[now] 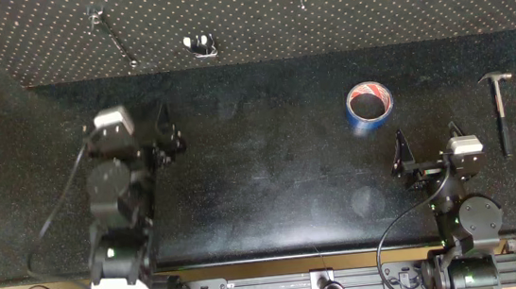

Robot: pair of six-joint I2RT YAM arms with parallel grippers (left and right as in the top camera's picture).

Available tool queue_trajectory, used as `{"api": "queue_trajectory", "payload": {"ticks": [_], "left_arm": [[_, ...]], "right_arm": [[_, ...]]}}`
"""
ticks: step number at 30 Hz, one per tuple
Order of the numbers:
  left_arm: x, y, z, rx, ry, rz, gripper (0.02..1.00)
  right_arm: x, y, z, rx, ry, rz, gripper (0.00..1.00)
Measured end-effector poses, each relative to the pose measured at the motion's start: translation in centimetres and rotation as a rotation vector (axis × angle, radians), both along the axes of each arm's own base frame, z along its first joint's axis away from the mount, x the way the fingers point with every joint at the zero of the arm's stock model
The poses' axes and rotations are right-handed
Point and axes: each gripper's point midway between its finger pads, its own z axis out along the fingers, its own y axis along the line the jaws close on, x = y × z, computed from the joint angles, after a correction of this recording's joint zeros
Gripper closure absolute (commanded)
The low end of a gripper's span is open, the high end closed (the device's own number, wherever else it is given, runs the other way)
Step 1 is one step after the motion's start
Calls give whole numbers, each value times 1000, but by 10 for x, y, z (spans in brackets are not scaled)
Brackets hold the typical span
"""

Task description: Place Tools Onto Pegboard

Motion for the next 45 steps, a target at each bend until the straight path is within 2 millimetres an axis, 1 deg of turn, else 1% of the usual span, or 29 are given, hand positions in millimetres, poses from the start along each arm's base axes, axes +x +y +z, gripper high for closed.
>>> {"api": "queue_trajectory", "payload": {"ticks": [2,4,6,8,9,10,11,12,13,14,16,17,18,21,26,40,45], "left_arm": [[-17,2,-12,-3,-20,2,23],[-25,2,-12,-6,-72,-2,23],[-35,3,-22,-9,-119,-2,23],[-39,3,-17,-15,-224,-4,23],[-44,3,-18,-18,-272,-5,20],[-46,3,-24,-17,-272,-5,23],[-48,3,-24,-6,-283,-8,23],[-49,2,-21,17,-298,-18,23],[-51,0,-22,52,-290,-32,23],[-51,0,-27,63,-270,-36,23],[-57,-1,-47,86,-193,-48,23],[-59,-1,-48,91,-186,-50,23],[-63,-1,-56,98,-157,-54,23],[-65,1,-52,100,-179,-49,23],[-65,7,-51,102,-179,-25,23],[-65,7,-51,102,-179,-25,23],[-65,7,-51,102,-179,-25,23]], "right_arm": [[0,0,0,0,0,0,25],[0,0,0,0,0,0,25],[0,0,0,0,0,0,25],[0,0,0,0,0,0,25],[0,0,0,0,0,0,25],[0,0,0,0,0,0,25],[0,0,0,0,0,0,25],[0,0,0,0,0,0,25],[0,0,0,0,0,0,25],[0,0,0,0,0,0,25],[0,0,0,0,0,0,25],[0,0,0,0,0,0,25],[0,0,0,0,-1,0,25],[0,0,0,0,0,0,25],[0,0,0,0,0,0,25],[0,0,0,0,0,0,25],[-1,10,0,6,1,39,27]]}}
